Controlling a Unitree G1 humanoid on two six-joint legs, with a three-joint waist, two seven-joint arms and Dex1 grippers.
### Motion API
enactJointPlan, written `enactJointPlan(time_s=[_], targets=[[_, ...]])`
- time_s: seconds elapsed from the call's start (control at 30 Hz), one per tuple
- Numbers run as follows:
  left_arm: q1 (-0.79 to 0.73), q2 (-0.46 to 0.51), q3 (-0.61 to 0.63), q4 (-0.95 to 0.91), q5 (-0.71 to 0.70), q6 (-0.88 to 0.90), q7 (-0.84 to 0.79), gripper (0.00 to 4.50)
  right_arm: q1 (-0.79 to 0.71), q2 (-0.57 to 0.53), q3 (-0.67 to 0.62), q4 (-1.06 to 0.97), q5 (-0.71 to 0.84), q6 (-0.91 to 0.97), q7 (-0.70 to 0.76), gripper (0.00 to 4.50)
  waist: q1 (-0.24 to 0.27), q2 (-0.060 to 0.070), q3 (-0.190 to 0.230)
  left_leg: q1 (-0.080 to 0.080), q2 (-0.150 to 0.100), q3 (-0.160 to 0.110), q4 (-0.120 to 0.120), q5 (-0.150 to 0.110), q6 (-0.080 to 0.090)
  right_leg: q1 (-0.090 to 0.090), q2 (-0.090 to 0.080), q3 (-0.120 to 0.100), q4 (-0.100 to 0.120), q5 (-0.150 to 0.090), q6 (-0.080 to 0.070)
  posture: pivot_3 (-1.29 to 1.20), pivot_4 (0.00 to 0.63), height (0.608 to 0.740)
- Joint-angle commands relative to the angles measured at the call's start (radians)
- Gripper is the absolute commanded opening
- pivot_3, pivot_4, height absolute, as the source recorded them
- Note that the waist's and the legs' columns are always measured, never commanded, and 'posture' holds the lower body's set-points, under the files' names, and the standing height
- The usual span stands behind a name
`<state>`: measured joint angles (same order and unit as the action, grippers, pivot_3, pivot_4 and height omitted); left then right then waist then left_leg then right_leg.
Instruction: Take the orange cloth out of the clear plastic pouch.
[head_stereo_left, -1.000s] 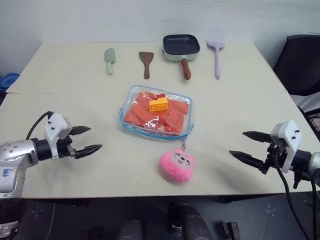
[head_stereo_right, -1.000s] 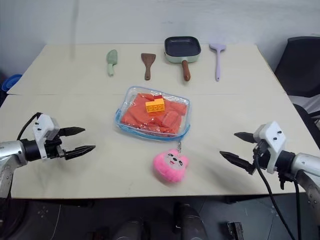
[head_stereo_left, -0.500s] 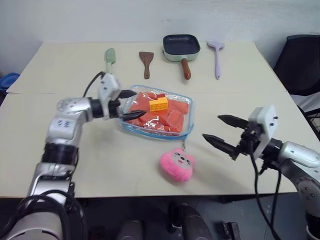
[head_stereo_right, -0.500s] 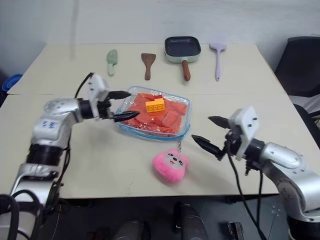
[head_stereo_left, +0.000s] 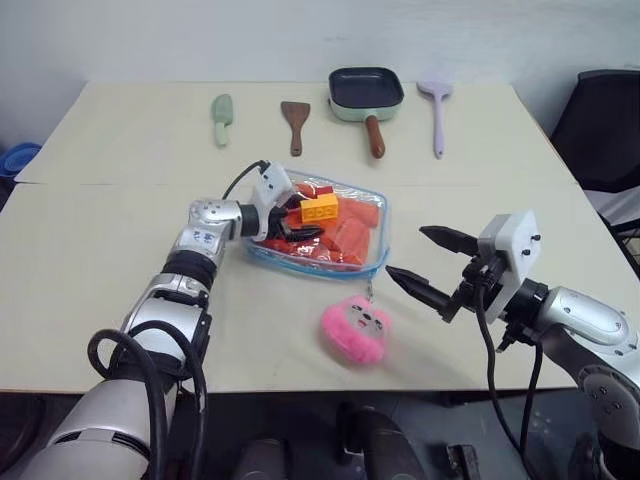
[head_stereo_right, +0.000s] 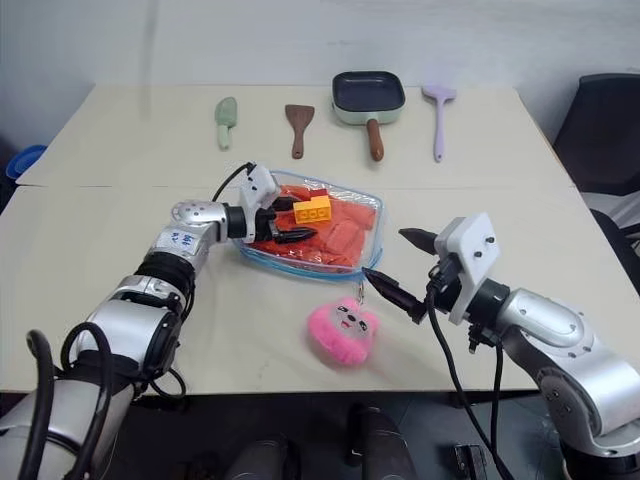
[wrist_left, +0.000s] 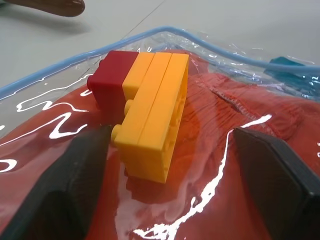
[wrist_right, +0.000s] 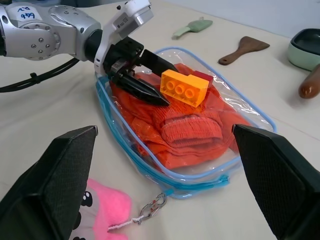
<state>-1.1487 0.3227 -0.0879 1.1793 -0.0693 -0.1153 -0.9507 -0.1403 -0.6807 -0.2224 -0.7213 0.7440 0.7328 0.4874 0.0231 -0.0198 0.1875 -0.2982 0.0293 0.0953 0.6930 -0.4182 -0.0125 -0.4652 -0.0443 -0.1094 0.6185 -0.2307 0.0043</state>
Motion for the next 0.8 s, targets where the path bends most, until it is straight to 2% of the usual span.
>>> enactJointPlan(time_s=[0.03,0.17,0.23,0.37,0.5,0.63,0.8], targets=[[-0.036,-0.011,0.028,0.009,0.004,-0.033,-0.011,2.58,0.008,-0.003,-0.044,-0.059,0.034,0.004,-0.026,4.50,0.000,0.000,0.000,0.000,0.000,0.000,0.000,0.000,0.000,0.000,0.000,0.000,0.000,0.000,0.000,0.00,0.150,0.740],[-0.029,-0.011,0.040,0.004,-0.002,-0.033,-0.051,1.28,0.014,-0.001,-0.039,-0.071,0.047,0.012,-0.042,4.50,-0.002,0.000,0.000,0.000,0.001,0.000,0.000,0.000,0.000,0.000,0.000,0.000,0.000,0.000,0.000,0.00,0.150,0.740],[-0.020,-0.004,0.053,-0.020,-0.016,-0.020,-0.088,0.89,0.011,-0.003,-0.033,-0.068,0.049,0.010,-0.043,4.50,-0.001,0.000,0.000,0.000,0.000,0.000,0.000,0.000,0.000,0.000,0.000,0.000,0.000,0.000,0.000,0.00,0.150,0.740],[0.022,0.033,0.077,-0.133,-0.043,0.050,-0.131,0.89,-0.018,-0.016,-0.022,-0.049,0.074,0.015,-0.016,4.50,-0.004,0.000,0.000,0.000,0.000,0.000,0.000,0.000,0.000,0.000,0.000,0.000,0.000,0.000,0.000,0.00,0.150,0.740],[0.136,0.103,0.153,-0.377,-0.097,0.153,-0.069,0.89,-0.075,-0.045,-0.006,-0.021,0.163,0.040,0.070,4.50,-0.018,0.000,0.000,0.001,0.003,-0.003,0.000,0.000,0.000,0.000,0.000,0.001,0.001,0.000,0.000,0.00,0.150,0.740],[0.316,0.210,0.275,-0.689,-0.147,0.320,0.074,0.89,-0.122,-0.083,0.018,0.004,0.225,0.067,0.149,4.50,-0.030,0.000,0.000,0.002,0.005,-0.007,0.000,0.000,0.000,0.000,0.000,0.002,0.002,0.000,0.000,0.00,0.150,0.740],[0.667,0.347,0.517,-1.044,-0.201,0.503,0.223,0.89,-0.186,-0.120,0.082,0.070,0.212,0.063,0.255,4.50,-0.030,0.000,0.000,0.004,0.006,-0.007,0.000,0.000,0.000,-0.001,-0.001,0.002,0.002,0.000,0.000,0.00,0.150,0.740]])
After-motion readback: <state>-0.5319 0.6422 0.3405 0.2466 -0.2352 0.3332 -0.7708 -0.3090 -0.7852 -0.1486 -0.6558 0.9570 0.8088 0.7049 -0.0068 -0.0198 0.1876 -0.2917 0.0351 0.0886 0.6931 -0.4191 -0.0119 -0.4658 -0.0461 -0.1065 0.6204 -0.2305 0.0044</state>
